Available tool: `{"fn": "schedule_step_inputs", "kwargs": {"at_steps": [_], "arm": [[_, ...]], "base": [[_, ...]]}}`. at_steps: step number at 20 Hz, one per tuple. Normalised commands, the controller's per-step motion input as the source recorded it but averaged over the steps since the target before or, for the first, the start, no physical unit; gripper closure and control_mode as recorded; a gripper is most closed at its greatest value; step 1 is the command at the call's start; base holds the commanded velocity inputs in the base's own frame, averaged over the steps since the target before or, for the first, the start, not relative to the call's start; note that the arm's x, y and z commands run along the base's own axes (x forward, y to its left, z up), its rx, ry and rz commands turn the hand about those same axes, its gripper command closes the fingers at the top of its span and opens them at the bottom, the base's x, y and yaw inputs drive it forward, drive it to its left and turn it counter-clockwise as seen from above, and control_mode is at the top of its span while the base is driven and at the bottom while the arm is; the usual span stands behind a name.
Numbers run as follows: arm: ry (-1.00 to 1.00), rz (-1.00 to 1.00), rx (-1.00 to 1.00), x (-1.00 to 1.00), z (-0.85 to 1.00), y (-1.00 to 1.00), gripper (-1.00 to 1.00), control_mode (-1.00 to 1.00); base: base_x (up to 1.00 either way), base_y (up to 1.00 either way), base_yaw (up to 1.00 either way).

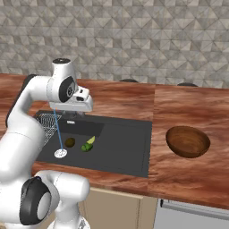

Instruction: Pick the avocados from the sink and place them in one bowl. Place the lemon wedge in the other bowl. Then turn off the sink faucet.

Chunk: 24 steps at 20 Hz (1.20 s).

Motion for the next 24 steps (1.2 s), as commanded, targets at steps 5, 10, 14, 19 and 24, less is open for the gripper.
{"fn": "schedule_step_inputs", "kwargs": {"at_steps": [5, 10, 14, 19, 24], "arm": [[0.00, 0.00, 0.00, -0.02, -0.29, 0.18, -1.00, -1.00], [0.00, -0.03, 0.00, 0.00, -0.15, 0.20, -1.00, -1.00], [0.00, -0.06, 0.00, 0.00, 0.00, 0.21, -1.00, -1.00], [0.00, -0.05, 0.00, 0.00, 0.00, 0.15, -1.00, -1.00], [0.00, -0.10, 0.00, 0.00, -0.01, 0.03, -1.00, -1.00]], "base": [[0.00, 0.00, 0.00], [0.00, 0.00, 0.00], [0.00, 0.00, 0.00], [0.00, 0.00, 0.00], [0.00, 0.00, 0.00]]}}
